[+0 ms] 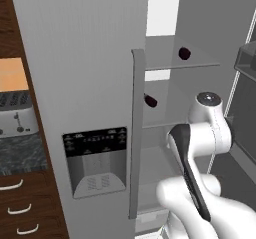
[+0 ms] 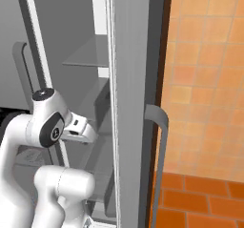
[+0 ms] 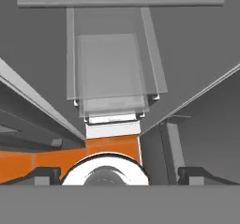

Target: Place one eggplant and one chicken drumstick in each tupperware on the nearby counter, to pack two identical lunches.

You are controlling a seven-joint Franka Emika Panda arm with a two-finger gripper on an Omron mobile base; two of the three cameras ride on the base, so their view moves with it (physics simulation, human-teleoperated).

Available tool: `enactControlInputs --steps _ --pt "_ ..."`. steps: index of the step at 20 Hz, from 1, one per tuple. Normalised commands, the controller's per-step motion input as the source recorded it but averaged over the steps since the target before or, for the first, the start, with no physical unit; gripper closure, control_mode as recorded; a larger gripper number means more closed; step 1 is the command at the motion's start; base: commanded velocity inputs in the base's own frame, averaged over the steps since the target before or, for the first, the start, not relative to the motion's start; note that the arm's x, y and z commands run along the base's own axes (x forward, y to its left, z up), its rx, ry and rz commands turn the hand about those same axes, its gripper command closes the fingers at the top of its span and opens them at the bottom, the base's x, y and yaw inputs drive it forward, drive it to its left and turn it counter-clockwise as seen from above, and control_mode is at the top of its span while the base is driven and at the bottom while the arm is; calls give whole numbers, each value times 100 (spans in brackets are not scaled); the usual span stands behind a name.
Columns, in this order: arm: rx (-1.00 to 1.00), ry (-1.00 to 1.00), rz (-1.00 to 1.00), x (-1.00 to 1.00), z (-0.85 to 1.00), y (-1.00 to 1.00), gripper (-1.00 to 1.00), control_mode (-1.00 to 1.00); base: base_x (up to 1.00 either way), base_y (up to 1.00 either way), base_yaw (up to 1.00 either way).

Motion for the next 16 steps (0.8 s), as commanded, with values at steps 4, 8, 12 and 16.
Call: enactControlInputs --steps 4,8,12,16 --pt "4 -4 0 74 0 0 -100 -100 0 0 0" --pt "14 -23 0 99 0 0 -100 -100 0 0 0" --pt "15 -3 0 100 5 0 -100 -100 0 0 0" --pt "5 0 0 100 0 0 -100 -100 0 0 0"
